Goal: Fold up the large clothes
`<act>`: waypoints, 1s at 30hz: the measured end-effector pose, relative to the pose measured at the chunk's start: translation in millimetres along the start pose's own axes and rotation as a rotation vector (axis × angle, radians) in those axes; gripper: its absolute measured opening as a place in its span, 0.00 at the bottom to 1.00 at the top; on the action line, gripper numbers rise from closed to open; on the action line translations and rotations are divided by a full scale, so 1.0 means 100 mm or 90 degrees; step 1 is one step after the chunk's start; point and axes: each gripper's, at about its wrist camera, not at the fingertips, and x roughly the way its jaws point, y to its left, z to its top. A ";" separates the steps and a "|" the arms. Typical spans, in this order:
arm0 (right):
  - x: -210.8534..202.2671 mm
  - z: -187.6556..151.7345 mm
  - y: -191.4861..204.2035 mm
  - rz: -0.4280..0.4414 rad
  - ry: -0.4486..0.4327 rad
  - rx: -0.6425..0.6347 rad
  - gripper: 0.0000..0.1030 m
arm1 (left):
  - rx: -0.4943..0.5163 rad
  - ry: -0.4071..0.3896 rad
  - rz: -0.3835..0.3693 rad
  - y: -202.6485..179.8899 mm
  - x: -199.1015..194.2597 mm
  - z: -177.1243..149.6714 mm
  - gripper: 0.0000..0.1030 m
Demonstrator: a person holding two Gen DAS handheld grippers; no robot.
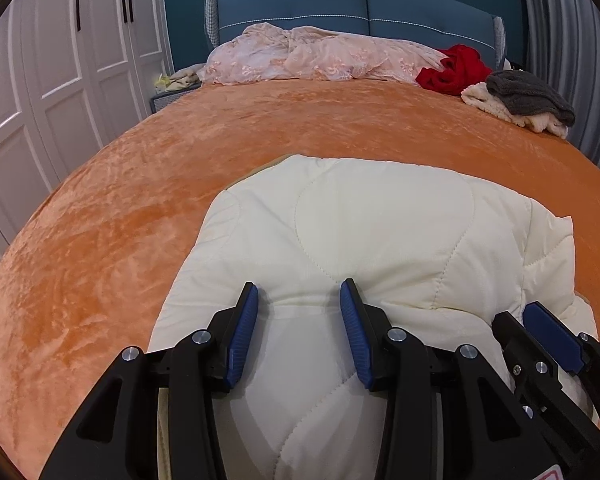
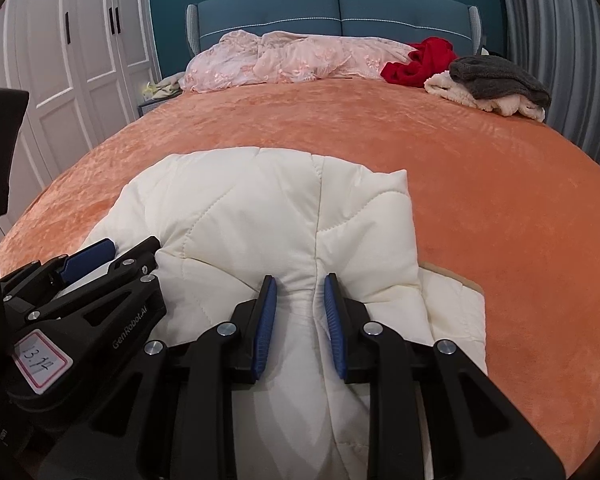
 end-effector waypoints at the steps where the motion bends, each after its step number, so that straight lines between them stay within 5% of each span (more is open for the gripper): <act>1: 0.00 0.00 0.00 0.000 0.000 0.000 0.22 | 0.000 -0.001 0.001 -0.01 0.00 0.00 0.39; 8: -0.05 0.02 -0.04 0.012 0.010 0.007 0.24 | 0.007 0.004 0.009 -0.02 -0.02 0.00 0.40; 12: -0.40 0.06 -0.14 0.048 0.060 0.046 0.52 | 0.013 0.023 0.010 0.04 -0.24 0.00 0.53; 15: -0.78 -0.06 -0.19 0.062 0.093 0.056 0.55 | -0.016 0.056 -0.037 0.20 -0.59 -0.09 0.60; 21: -1.11 -0.58 -0.29 0.032 0.186 0.053 0.57 | -0.030 0.144 -0.053 0.30 -1.08 -0.49 0.65; 27: -1.70 -0.74 -0.34 -0.015 0.210 0.062 0.58 | -0.030 0.188 -0.048 0.30 -1.55 -0.79 0.65; 30: -2.04 -0.80 -0.31 -0.025 0.190 0.061 0.73 | -0.053 0.199 -0.047 0.35 -1.79 -0.93 0.65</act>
